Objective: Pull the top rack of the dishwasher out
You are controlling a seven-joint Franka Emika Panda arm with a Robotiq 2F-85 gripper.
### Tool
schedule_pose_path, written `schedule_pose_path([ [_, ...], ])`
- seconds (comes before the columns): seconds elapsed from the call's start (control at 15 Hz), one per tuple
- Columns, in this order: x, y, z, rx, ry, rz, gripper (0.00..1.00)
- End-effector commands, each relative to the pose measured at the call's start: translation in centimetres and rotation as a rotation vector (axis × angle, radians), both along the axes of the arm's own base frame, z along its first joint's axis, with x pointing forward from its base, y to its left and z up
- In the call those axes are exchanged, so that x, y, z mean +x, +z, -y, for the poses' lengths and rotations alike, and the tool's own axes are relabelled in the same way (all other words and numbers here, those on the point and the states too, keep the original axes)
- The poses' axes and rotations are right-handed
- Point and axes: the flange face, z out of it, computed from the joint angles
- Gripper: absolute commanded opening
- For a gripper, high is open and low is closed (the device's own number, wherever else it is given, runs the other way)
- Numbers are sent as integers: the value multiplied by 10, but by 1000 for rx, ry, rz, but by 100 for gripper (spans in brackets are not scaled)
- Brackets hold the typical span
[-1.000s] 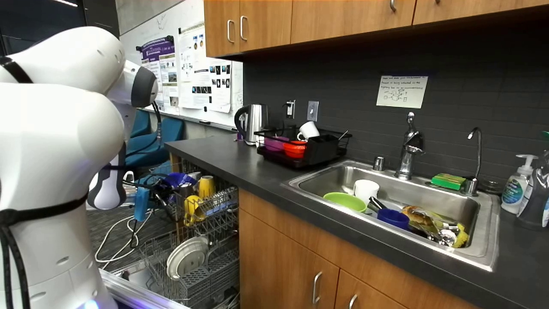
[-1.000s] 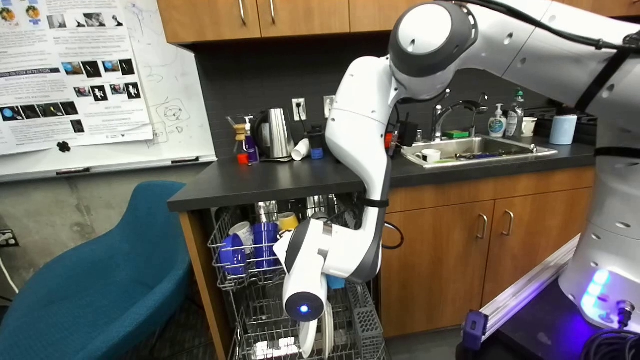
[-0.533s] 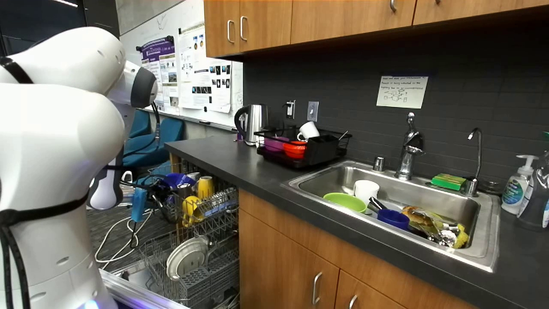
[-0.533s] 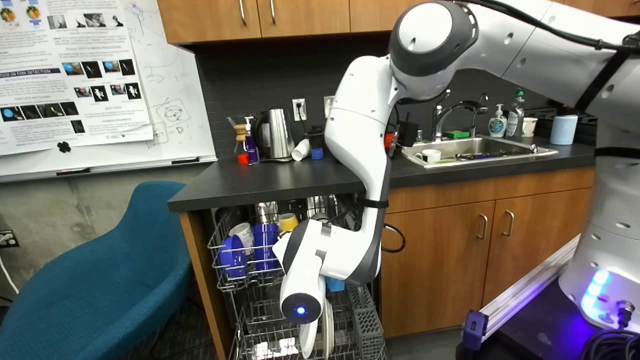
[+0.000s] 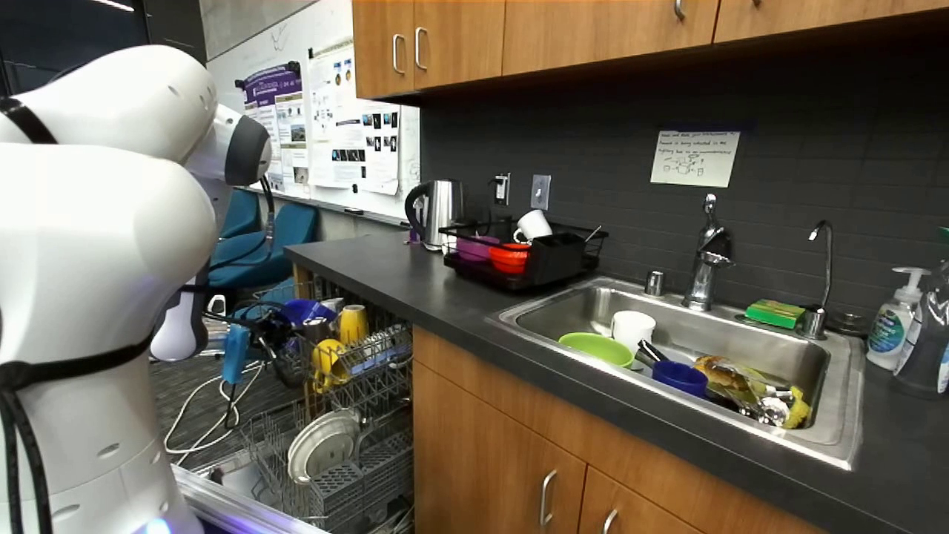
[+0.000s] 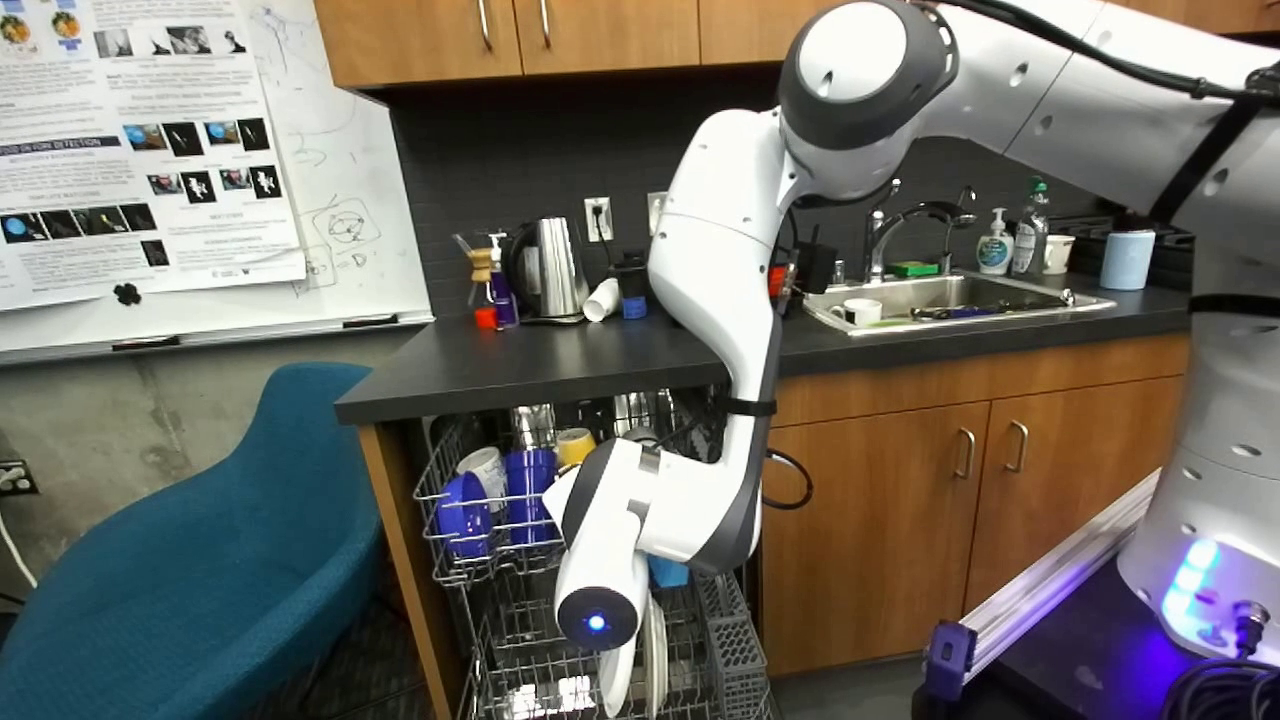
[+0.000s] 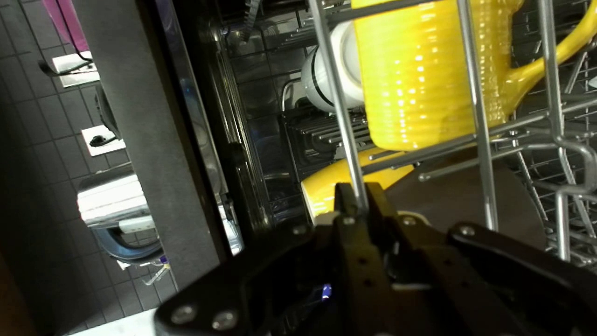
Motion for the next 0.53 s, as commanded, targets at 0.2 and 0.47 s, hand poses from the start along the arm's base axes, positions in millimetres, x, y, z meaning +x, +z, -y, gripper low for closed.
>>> schedule_pose_path([
  [0.2,-65,-27,11,72,-82,-109,2],
  [0.47,-67,-26,9,87,-79,-113,2],
])
